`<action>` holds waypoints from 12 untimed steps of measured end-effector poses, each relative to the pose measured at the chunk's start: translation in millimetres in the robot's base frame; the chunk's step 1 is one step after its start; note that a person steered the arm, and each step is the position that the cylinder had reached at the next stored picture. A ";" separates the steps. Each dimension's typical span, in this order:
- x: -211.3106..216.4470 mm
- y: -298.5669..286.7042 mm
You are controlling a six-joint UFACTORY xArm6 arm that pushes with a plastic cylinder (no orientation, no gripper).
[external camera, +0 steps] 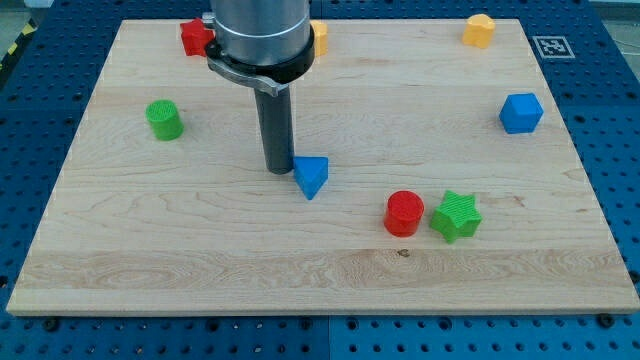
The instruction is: Move the blue triangle slightly to the right
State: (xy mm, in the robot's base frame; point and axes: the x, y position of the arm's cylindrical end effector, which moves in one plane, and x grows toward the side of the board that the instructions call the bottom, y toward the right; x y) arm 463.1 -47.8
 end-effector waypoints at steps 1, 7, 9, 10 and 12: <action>0.9 12.0; 20.5 49.7; 23.9 68.2; 23.9 70.2; -13.3 64.3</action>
State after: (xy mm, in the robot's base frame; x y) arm 449.8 16.5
